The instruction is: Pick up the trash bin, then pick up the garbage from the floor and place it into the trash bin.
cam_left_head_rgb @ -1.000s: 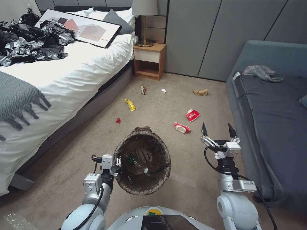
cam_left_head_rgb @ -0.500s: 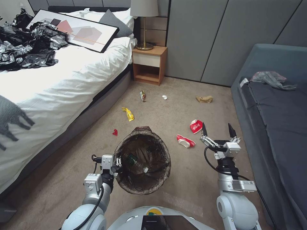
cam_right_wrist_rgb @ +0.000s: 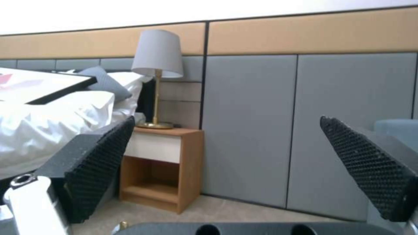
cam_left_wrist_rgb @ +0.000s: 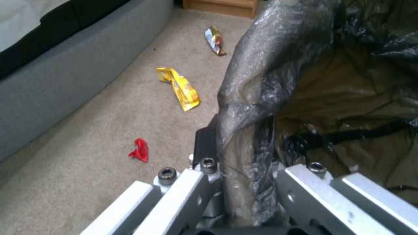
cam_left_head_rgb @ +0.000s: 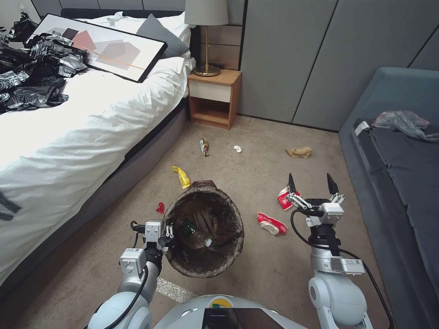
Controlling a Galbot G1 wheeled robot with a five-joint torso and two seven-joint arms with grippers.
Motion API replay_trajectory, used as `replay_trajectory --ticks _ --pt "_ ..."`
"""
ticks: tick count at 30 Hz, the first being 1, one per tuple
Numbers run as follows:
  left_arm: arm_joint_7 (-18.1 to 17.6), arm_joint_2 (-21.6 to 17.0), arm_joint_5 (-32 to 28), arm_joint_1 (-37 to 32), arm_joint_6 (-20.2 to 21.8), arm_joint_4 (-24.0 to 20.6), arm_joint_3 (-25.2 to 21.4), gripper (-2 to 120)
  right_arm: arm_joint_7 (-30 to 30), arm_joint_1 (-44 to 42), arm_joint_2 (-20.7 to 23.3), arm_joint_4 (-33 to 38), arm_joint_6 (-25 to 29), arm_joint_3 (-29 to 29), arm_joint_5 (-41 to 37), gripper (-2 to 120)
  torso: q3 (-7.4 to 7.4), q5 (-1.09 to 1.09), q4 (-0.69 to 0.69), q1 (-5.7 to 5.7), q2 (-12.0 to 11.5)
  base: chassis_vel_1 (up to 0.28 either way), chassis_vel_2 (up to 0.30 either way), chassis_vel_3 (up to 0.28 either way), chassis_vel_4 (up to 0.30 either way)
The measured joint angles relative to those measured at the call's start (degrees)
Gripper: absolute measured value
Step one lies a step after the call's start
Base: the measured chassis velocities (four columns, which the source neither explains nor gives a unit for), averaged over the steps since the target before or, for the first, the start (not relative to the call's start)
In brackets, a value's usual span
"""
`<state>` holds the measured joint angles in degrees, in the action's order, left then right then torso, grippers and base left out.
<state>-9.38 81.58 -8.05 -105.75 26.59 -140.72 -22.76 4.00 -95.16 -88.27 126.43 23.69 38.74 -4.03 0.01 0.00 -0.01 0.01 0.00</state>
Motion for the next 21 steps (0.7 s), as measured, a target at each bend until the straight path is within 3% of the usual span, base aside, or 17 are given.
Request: replay_trajectory --ticks 8,12,14,21 --pt "0.0 0.1 0.1 -0.1 0.0 -0.2 -0.4 0 -0.3 1.7 1.8 -1.2 -0.3 -0.1 1.4 100 -0.02 0.00 0.00 -0.01 0.0 0.012 -0.010 -0.013 0.007" --pt "0.1 -0.1 -0.4 0.4 0.1 -0.4 -0.8 0 0.7 4.0 4.9 -3.5 -4.6 -0.3 1.0 100 -0.02 0.00 0.01 -0.01 0.0 0.000 0.000 0.000 0.000" --pt "0.6 -0.9 -2.1 1.3 0.0 -0.2 -1.0 0 6.8 5.8 8.3 -7.5 -9.4 -0.3 -2.1 100 -0.01 0.00 0.00 -0.01 0.0 0.000 0.000 0.000 0.000" --pt "0.8 -1.6 -2.4 1.8 0.1 0.6 -1.7 0 15.9 8.3 13.2 -16.6 -12.8 -2.1 -4.9 100 -0.01 0.02 0.01 -0.01 0.0 0.000 0.000 0.000 0.000"
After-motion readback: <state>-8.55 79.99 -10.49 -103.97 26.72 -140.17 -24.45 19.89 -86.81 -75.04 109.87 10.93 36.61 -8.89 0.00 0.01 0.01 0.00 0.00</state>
